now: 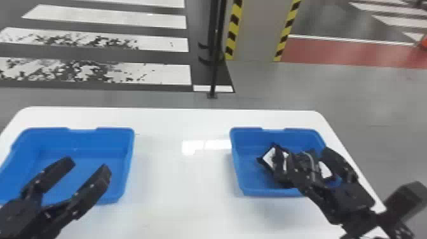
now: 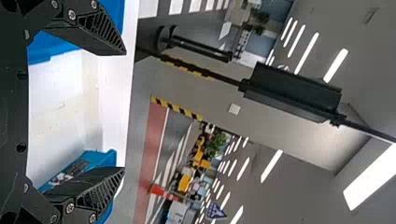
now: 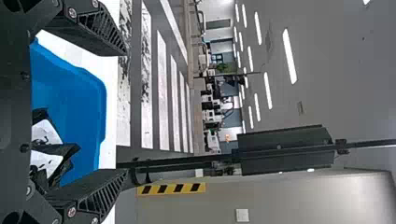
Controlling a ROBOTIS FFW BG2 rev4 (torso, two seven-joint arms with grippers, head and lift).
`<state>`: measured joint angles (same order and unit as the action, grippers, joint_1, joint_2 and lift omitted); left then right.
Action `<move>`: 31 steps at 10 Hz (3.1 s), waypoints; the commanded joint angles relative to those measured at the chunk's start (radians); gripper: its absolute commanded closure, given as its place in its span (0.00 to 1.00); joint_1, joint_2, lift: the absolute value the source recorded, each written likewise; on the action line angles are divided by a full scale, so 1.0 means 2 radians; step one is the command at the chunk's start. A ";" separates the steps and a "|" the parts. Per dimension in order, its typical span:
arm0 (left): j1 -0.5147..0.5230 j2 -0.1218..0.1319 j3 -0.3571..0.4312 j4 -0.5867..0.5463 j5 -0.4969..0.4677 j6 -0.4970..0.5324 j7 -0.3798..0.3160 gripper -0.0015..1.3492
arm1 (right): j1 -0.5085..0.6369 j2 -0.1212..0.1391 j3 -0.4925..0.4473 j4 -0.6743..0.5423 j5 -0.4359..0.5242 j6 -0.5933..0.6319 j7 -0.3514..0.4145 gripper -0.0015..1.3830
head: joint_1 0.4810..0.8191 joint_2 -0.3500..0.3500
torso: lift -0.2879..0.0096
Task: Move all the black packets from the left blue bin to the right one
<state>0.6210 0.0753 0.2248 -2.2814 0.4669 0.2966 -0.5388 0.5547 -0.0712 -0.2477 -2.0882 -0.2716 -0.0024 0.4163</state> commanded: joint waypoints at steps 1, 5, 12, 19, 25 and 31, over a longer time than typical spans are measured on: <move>0.037 -0.012 -0.004 0.000 -0.018 -0.071 0.012 0.13 | 0.053 0.012 0.000 -0.045 0.011 -0.027 -0.007 0.10 | 0.63 0.34 | 0.50; 0.087 -0.039 -0.008 0.000 -0.062 -0.174 0.056 0.13 | 0.130 0.017 0.018 -0.103 0.057 -0.057 -0.025 0.10 | 0.63 0.44 | 0.50; 0.081 -0.037 -0.016 0.000 -0.083 -0.143 0.067 0.13 | 0.102 0.010 0.053 -0.071 0.047 -0.049 -0.025 0.10 | 0.63 0.53 | 0.50; 0.082 -0.038 -0.012 0.000 -0.084 -0.136 0.067 0.13 | 0.097 0.010 0.054 -0.070 0.044 -0.049 -0.025 0.10 | 0.63 0.54 | 0.50; 0.081 -0.038 -0.013 0.000 -0.085 -0.132 0.067 0.13 | 0.096 0.010 0.054 -0.065 0.038 -0.049 -0.025 0.10 | 0.63 0.54 | 0.50; 0.081 -0.038 -0.012 0.000 -0.084 -0.129 0.067 0.13 | 0.096 0.010 0.054 -0.063 0.034 -0.049 -0.025 0.10 | 0.63 0.54 | 0.50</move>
<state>0.7829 0.0000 0.2014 -2.2813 0.2989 0.0398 -0.4049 0.7438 -0.0522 -0.1396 -2.2150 -0.2032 -0.1007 0.3666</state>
